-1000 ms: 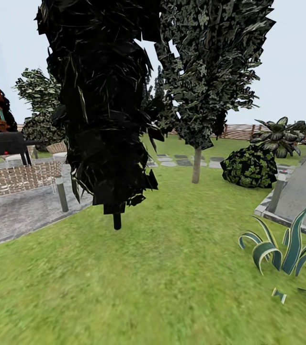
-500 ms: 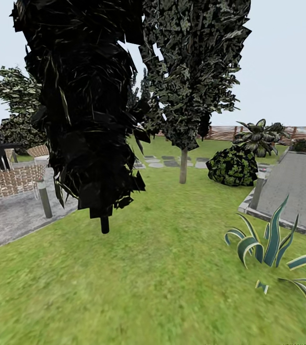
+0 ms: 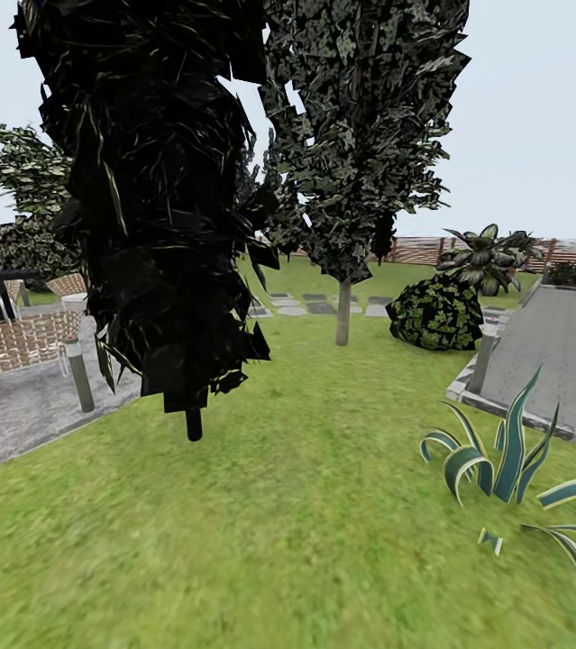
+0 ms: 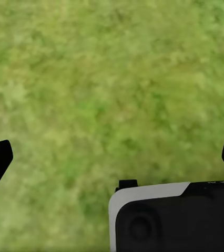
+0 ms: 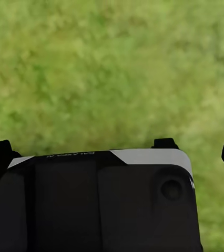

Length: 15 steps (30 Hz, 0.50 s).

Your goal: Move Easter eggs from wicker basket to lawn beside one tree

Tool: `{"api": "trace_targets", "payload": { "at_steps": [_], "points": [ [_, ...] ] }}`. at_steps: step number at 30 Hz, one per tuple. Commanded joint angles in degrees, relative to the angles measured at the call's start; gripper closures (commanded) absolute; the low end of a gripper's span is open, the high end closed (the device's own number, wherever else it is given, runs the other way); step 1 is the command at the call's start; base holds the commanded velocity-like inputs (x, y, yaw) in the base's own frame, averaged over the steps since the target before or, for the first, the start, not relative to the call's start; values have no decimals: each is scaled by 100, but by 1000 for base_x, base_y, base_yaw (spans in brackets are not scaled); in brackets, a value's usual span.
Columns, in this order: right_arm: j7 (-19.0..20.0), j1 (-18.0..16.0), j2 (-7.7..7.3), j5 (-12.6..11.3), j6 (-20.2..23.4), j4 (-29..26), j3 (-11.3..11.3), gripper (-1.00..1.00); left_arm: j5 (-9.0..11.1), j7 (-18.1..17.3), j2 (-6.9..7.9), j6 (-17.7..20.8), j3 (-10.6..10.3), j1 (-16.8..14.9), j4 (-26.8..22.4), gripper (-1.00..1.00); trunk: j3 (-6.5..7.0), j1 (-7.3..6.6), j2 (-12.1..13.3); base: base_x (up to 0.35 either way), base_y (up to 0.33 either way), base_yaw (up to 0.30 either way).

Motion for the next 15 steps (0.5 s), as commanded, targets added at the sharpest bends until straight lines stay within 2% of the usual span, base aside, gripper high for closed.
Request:
{"api": "trace_targets", "payload": {
  "at_steps": [1,15],
  "points": [
    [7,1,5,-2,32,-12,-31,-100,-3,5,2,-18,-26,-2,5,-100,-2,2,-4,2,-2,0],
    [6,1,14,-2,32,-12,-27,-100,-6,5,2,-18,-25,-3,5,-100,-2,2,-4,19,0,-1]
  ]
}}
